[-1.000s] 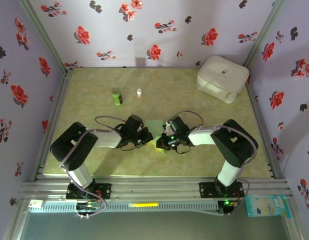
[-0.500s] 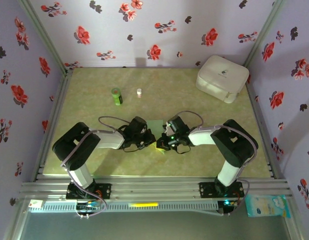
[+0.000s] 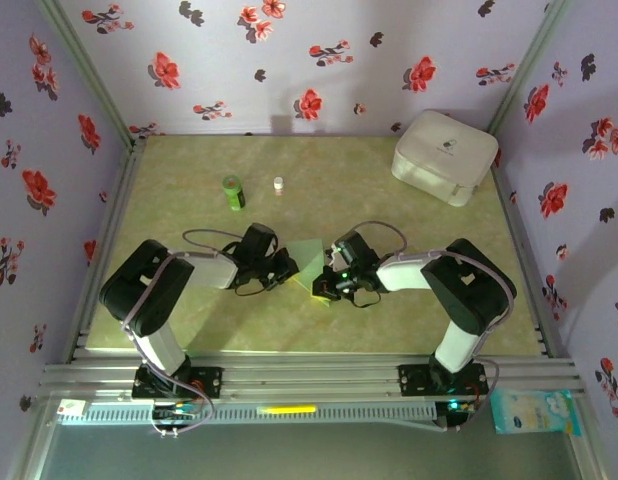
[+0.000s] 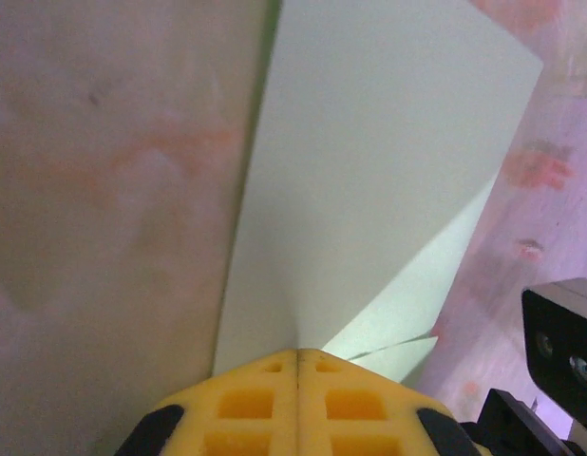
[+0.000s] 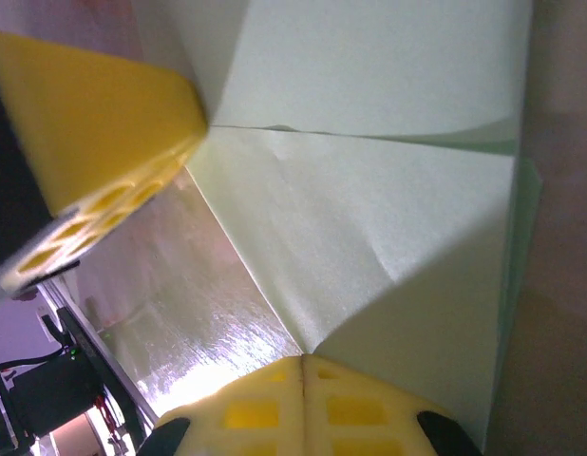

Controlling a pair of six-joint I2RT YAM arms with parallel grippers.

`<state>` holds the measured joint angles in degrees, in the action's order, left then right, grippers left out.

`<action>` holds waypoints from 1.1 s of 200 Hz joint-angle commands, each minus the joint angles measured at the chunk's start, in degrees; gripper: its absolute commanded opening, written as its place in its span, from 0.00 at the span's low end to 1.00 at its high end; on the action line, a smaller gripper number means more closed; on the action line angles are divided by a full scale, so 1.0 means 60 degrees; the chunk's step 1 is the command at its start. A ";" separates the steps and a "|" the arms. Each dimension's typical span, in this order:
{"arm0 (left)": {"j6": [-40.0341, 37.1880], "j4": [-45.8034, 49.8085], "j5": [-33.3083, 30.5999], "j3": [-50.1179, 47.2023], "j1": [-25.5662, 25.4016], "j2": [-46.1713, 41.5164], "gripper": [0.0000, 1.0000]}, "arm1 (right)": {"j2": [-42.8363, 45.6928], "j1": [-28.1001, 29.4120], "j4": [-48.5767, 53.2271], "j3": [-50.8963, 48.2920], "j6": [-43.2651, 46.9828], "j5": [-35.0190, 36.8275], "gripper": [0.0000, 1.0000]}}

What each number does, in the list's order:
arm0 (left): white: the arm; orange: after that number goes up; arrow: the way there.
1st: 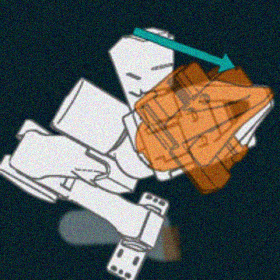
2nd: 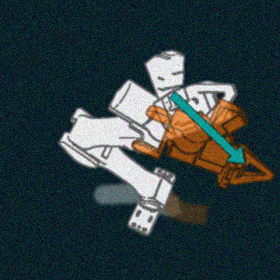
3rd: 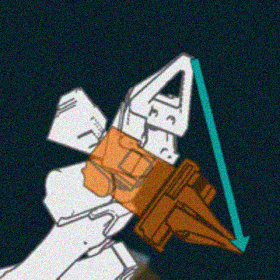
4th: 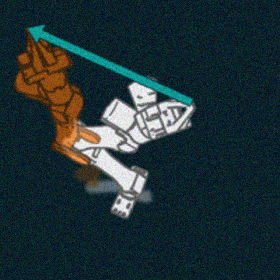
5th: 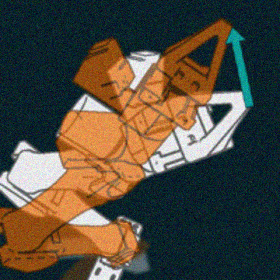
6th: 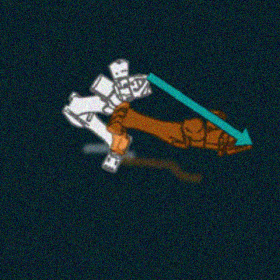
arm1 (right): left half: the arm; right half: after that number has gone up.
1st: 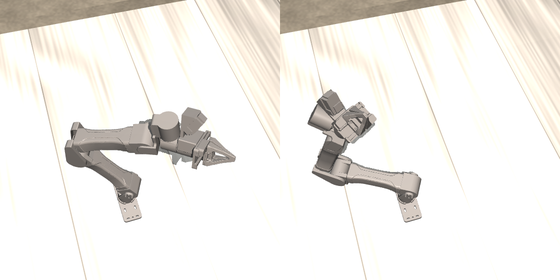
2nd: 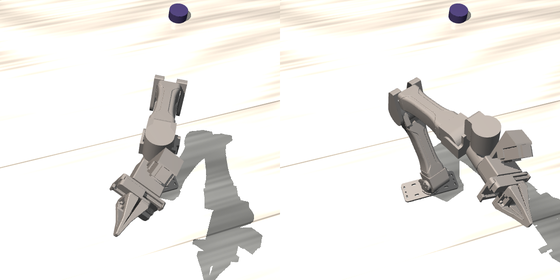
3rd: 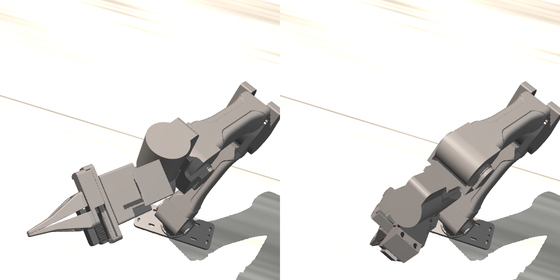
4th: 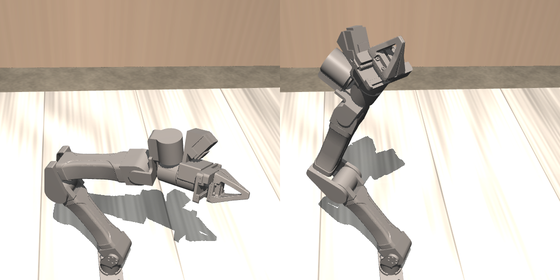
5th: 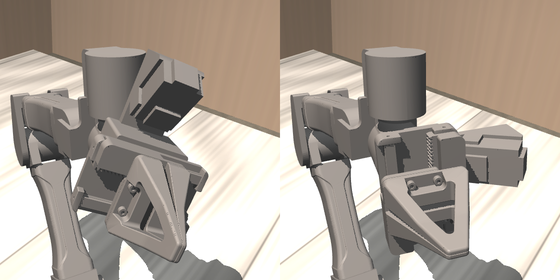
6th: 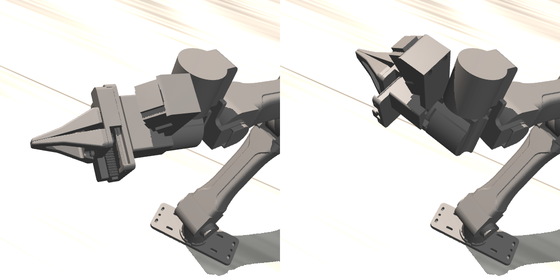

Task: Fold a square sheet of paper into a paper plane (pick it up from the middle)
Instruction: Fold the paper at the center of the table.

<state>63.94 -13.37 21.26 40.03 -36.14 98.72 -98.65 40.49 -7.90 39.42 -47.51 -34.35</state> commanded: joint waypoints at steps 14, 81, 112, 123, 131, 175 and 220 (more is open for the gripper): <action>-0.0772 0.1109 -0.0613 0.0012 0.0622 0.0366 0.00 | -0.0304 -0.0025 0.1275 -0.0214 0.0300 0.0524 0.00; -0.1367 0.1703 -0.0648 0.0683 0.0799 -0.0651 0.01 | -0.0283 -0.0025 0.1124 -0.0149 0.0256 0.0407 0.00; -0.1343 0.1788 -0.0760 0.0871 0.0663 -0.1480 0.02 | -0.0273 -0.0025 0.1116 -0.0091 0.0220 0.0390 0.00; -0.1302 0.1801 -0.0726 0.0923 0.0566 -0.1579 0.02 | -0.0272 -0.0023 0.1131 -0.0055 0.0227 0.0380 0.00; -0.1267 0.1767 -0.0672 0.0926 0.0433 -0.1598 0.02 | -0.0278 -0.0025 0.1155 -0.0052 0.0224 0.0390 0.00; -0.0936 0.0836 0.0037 0.0840 -0.0401 -0.0759 0.01 | -0.0220 -0.0025 0.1175 -0.0045 0.0212 0.0380 0.00; -0.0536 0.0041 -0.0040 0.0375 -0.0627 0.0301 0.00 | -0.0135 -0.0025 0.1260 0.0073 0.0205 0.0363 0.00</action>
<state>58.70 -9.82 20.99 44.51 -39.99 98.21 -98.65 40.49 -7.01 39.97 -46.94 -34.30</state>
